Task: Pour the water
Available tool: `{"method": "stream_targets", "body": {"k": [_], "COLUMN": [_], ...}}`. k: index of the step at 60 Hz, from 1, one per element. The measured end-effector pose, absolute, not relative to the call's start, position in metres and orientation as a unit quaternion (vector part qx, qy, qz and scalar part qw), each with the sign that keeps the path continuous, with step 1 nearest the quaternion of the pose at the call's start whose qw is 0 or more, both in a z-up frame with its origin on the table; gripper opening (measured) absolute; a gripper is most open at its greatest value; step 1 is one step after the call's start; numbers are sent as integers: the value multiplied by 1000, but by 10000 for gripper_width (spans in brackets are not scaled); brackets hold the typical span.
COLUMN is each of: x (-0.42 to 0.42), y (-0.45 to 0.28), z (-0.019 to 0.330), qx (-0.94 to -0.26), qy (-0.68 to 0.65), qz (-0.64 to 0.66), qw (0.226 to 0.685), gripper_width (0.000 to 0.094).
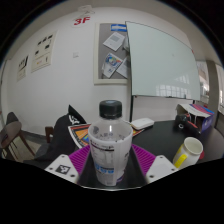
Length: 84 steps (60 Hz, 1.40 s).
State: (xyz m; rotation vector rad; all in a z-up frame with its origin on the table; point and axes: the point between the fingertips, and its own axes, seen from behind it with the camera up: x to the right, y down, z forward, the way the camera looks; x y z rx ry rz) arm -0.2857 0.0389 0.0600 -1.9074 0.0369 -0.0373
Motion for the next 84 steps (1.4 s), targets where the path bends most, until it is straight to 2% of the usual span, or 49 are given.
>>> {"method": "stream_targets", "body": {"k": [4,9,18,26,32,40,47,53,58,72,76,84], "x": [-288,-289,-291,-297,-308,-312,-298,-262,-233,-161,-156,-158], "y": [44,46,48,47,39,25,9,3,-5,13,6,0], "z": [61,63,65,77,117,202,269,290,291,231,211,202], "qx": [-807,-801,-798,-793,-775,-716,-623,-533,-454,-266,-246,-257], "qy": [14,9,2,-7,18,104,185,263,331,479,500,503], "qz": [-15,-18,-8,12,75,253,445,568,647,751,756,755], "qw": [591,598,603,609,627,642,616,569,515,367,343,333], "gripper_width": [559,532,417,417,416,414,413,411,410,413,413,413]}}
